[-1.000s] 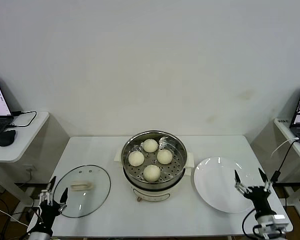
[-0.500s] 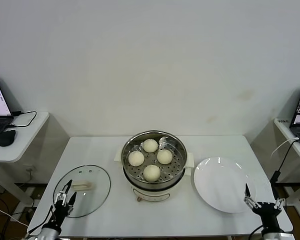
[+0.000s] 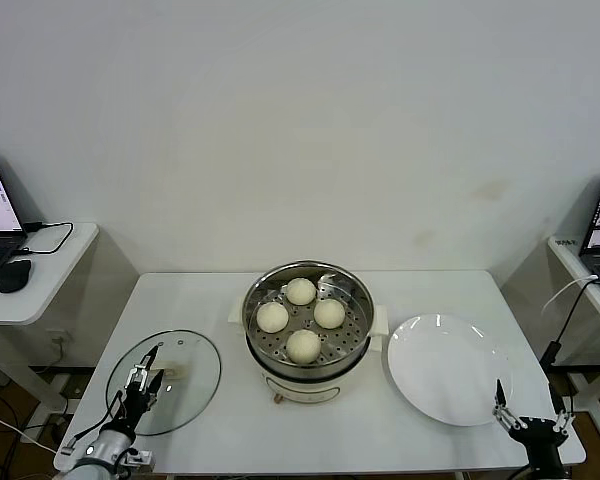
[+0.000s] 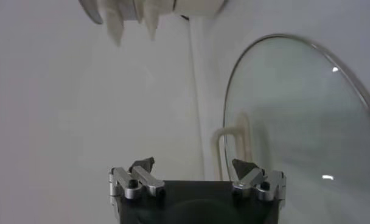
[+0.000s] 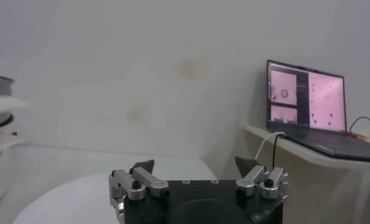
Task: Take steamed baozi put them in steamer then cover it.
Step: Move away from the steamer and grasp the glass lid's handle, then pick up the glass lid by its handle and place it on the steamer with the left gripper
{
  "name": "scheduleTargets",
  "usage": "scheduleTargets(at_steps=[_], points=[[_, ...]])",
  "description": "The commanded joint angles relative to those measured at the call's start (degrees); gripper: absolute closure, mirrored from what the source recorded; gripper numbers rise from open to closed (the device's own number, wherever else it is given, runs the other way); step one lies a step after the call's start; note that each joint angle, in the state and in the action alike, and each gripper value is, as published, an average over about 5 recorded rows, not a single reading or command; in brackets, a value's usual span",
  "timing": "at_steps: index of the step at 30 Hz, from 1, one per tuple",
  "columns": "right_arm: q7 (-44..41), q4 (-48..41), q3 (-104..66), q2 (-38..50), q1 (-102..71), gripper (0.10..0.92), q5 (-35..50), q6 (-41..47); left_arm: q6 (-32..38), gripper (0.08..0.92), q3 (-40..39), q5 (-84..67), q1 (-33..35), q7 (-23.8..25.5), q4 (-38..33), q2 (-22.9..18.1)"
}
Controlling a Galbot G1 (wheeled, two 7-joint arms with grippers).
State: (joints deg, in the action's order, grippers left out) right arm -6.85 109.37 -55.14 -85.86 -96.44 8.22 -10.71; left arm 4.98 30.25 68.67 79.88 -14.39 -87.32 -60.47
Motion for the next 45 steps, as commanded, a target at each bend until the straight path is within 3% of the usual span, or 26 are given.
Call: scheduleTargets(at_steps=[1,12,27,35,39,45], points=[[0.1,-0.7,-0.2,-0.5,-0.2,0.203,-0.3,-0.1,-0.2,0.177,-1.7,0.6,-5.3,0.2,3.5,0.5],[-0.1,-1.9,0.3,-0.4,0.4,0.203,-0.6,0.0,-0.5,0.208,-2.1,-0.9,-6.8,1.1,5.3,0.8],[-0.1,-1.3,0.8,-0.6,0.0,0.203,-1.0,0.0,-0.2,0.632,-2.2,-4.6,-6.5,-0.7,5.7,0.0],[-0.2,-0.3,1.5,-0.4,-0.6,0.203,-1.3,-0.3,-1.6,0.844,1.8,-7.2,-1.0,-1.0,-4.1,1.3],[-0.3,0.3,1.8,-0.2,-1.0,0.203,-1.4,-0.4,-4.3,0.861,5.7,-9.9,3.4,1.7,-11.9,3.0],[-0.4,0.9,2.4,0.2,-1.4,0.203,-2.4,-0.9,-12.4,0.861,10.8,-17.9,6.9,10.3,-23.6,6.8]])
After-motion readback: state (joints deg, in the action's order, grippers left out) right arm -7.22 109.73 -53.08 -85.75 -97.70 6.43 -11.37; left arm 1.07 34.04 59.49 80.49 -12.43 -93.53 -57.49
